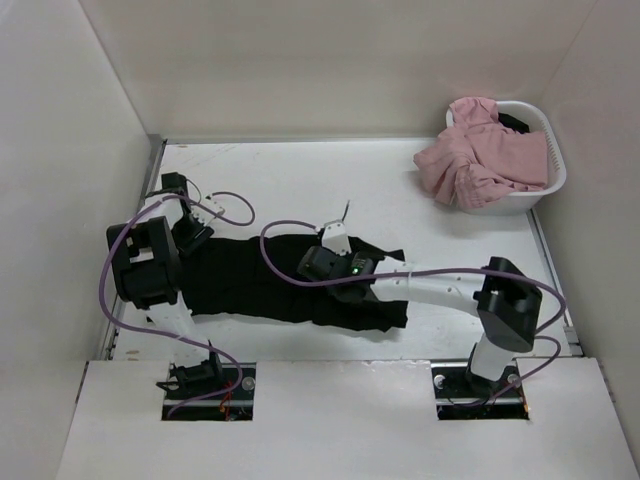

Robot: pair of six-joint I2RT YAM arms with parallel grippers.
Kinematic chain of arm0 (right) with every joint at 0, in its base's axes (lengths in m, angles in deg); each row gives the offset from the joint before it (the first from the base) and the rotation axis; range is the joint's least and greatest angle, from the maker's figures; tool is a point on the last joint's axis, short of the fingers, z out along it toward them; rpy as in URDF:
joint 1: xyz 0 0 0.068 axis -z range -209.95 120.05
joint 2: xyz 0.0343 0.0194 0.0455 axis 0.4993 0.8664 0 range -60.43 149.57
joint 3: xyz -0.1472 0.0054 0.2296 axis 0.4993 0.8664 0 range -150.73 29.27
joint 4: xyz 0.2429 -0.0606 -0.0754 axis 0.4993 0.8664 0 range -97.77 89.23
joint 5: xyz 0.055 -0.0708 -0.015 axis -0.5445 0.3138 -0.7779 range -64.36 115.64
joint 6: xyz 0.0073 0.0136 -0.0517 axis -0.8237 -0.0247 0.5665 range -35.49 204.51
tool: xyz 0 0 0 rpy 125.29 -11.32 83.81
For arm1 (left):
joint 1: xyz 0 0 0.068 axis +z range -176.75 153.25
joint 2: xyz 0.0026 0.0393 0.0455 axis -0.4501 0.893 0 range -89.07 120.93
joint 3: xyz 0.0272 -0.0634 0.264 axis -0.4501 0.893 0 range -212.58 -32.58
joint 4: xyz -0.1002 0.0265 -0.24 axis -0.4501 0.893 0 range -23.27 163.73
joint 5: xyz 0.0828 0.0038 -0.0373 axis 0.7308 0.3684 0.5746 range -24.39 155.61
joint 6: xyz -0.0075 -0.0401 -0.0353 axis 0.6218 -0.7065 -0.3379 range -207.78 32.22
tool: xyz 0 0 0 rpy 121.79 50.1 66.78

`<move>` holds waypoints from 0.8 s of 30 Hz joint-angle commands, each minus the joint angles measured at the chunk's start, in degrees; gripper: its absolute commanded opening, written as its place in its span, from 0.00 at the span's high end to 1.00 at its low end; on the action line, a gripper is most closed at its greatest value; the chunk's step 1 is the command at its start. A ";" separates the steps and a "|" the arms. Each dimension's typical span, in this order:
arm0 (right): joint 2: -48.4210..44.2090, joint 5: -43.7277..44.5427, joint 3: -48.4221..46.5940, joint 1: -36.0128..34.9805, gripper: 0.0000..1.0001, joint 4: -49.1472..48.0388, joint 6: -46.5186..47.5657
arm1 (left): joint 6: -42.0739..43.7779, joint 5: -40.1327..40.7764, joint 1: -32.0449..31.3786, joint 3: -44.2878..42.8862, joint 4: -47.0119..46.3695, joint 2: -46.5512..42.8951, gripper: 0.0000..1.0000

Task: Fold and stack the trousers
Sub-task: Fold the trousers

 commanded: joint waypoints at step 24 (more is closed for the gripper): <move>-43.83 -35.39 40.14 30.65 0.00 -21.38 -14.75 | -0.39 -1.34 5.11 1.72 -0.18 -3.39 0.42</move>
